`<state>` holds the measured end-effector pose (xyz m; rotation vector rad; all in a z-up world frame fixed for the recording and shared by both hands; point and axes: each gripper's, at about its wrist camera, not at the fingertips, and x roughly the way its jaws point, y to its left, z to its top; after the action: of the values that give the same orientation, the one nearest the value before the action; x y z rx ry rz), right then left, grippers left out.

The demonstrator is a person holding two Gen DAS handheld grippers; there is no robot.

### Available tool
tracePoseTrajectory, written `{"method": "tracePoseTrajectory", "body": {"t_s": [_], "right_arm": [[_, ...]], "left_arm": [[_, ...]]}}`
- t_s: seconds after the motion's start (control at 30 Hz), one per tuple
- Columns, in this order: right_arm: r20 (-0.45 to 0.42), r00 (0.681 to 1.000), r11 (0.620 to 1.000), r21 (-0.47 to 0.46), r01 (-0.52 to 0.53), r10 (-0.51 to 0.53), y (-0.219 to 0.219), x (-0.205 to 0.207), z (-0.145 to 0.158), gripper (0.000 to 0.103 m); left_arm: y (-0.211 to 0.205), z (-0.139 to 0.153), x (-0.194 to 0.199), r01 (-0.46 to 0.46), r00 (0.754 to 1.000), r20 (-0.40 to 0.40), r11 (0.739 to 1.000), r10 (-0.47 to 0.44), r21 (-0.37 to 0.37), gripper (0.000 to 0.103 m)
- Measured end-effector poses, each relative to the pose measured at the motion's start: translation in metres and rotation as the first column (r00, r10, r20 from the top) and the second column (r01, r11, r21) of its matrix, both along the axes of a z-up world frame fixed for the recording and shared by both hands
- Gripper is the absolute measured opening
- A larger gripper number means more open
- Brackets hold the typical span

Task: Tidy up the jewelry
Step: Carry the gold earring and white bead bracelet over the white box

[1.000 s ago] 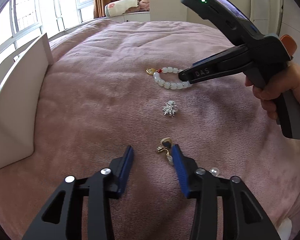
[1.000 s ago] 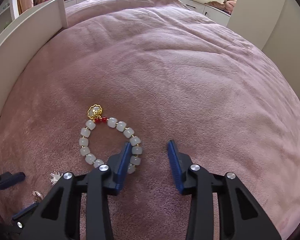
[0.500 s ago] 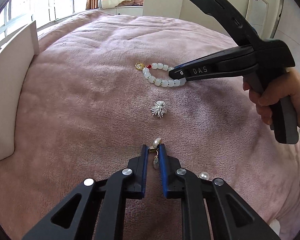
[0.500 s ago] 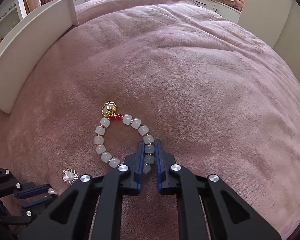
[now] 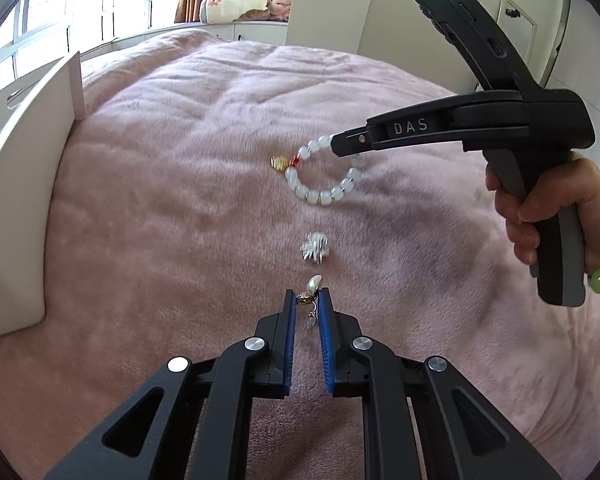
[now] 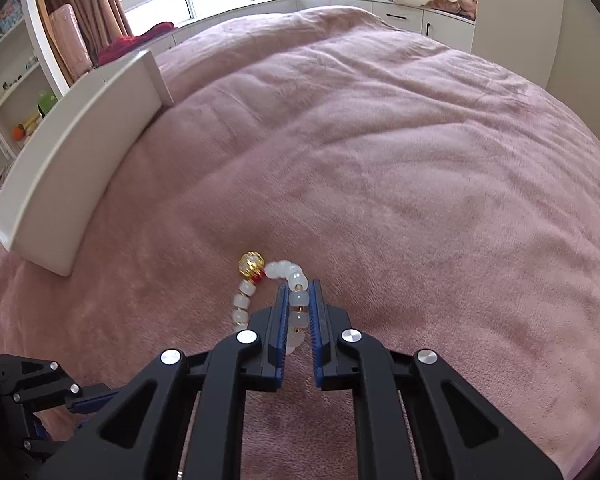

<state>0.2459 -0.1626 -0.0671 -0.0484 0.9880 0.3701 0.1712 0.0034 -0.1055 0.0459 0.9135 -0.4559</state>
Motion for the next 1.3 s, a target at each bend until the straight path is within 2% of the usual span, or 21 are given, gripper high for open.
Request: {"method": "tracePoseTrajectory", "body": {"t_s": [0.27, 0.53, 1.03, 1.3], "right_arm": [[0.058, 0.997, 0.999, 0.01, -0.048, 0.047, 0.023, -0.002, 0.037, 0.011], [0.096, 0.991, 0.995, 0.037, -0.093, 0.09, 0.047, -0.001, 0.074, 0.011], [0.176, 0.965, 0.979, 0.022, -0.201, 0.194, 0.13, 0.015, 0.142, 0.011], [0.19, 0.958, 0.973, 0.043, -0.227, 0.215, 0.184, 0.037, 0.162, 0.011]], "left_arm": [[0.011, 0.033, 0.003, -0.02, 0.999, 0.047, 1.0, 0.021, -0.02, 0.016], [0.035, 0.063, 0.007, -0.056, 0.994, 0.097, 0.998, 0.057, -0.007, 0.016], [0.109, 0.125, 0.009, -0.17, 0.972, 0.165, 0.985, 0.169, -0.004, 0.016], [0.166, 0.142, 0.017, -0.28, 0.946, 0.169, 0.96, 0.278, -0.009, 0.016]]}}
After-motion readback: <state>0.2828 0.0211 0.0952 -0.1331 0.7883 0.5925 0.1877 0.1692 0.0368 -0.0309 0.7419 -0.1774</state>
